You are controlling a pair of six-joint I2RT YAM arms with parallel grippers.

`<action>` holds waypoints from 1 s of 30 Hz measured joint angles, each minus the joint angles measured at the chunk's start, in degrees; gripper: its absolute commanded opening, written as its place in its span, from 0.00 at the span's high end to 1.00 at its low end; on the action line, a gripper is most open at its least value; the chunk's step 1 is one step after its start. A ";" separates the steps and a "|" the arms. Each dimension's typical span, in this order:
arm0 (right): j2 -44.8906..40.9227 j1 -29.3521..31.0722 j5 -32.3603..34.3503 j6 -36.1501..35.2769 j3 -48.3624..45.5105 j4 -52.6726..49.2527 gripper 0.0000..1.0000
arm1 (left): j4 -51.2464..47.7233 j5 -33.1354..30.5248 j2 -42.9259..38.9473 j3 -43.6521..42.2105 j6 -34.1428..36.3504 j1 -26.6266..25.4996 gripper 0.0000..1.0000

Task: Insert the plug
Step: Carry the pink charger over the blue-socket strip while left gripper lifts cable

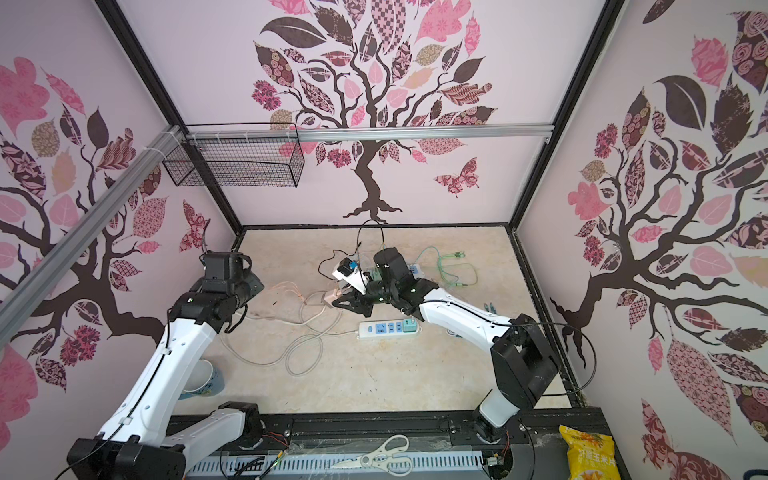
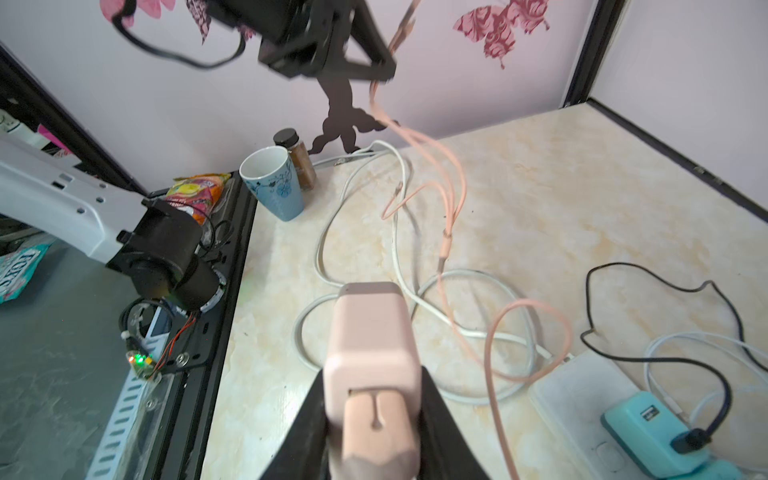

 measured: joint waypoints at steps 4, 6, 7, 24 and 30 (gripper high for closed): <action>0.00 0.02 0.87 -10.23 1.49 -8.70 1.00 | 3.32 1.95 1.03 4.09 2.16 7.54 1.00; 0.35 0.00 2.14 -15.28 2.69 -13.94 1.00 | 4.26 2.73 1.18 6.40 3.06 11.06 1.00; 0.70 0.00 3.08 -17.64 3.56 -16.72 1.00 | 4.46 3.15 1.40 7.98 3.67 13.00 1.00; 9.31 -3.98 25.44 -35.32 12.48 -43.34 1.00 | 1.77 2.93 4.57 22.77 16.00 29.16 1.00; 11.93 -6.38 27.58 -37.42 13.40 -46.25 1.00 | -0.59 4.61 8.17 22.77 17.68 29.16 1.00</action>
